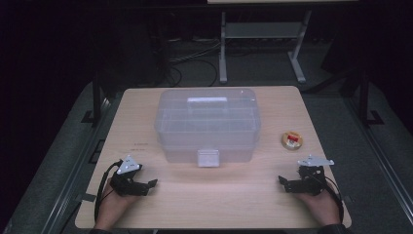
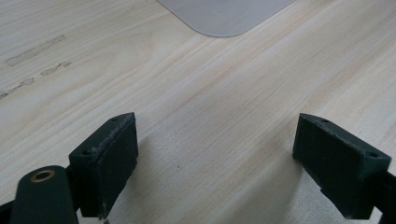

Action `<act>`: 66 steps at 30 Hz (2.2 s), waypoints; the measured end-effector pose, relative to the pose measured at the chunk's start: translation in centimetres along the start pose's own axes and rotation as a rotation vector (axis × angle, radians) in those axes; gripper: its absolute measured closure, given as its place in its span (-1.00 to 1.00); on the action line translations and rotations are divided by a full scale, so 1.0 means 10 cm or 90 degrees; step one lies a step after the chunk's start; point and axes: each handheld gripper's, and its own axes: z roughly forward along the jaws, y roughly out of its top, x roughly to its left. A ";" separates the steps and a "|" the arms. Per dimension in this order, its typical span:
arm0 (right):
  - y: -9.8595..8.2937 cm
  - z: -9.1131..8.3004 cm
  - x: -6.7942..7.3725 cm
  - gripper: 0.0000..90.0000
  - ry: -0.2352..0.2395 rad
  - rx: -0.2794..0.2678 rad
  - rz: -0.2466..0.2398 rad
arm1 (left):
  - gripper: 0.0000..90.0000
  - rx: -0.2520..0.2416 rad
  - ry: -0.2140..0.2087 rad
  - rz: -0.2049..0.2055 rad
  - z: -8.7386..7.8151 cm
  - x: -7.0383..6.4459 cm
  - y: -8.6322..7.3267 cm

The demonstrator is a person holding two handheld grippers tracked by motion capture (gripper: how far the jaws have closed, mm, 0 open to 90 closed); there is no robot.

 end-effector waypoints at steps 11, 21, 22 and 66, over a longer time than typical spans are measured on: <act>0.01 -0.01 0.00 -0.91 -0.001 0.008 0.001 | -0.67 -0.006 0.003 -0.006 0.00 0.00 0.00; 0.11 -0.18 0.02 -0.27 0.009 -0.021 -0.006 | -0.07 -0.037 -0.001 -0.015 -0.14 0.03 0.05; 0.11 -0.19 0.01 -0.14 0.019 -0.026 -0.004 | 0.03 -0.036 -0.001 -0.011 -0.15 0.05 0.06; 0.98 0.12 -0.05 1.00 0.086 -0.096 -0.041 | 1.00 -0.078 0.030 -0.036 -0.11 0.56 0.84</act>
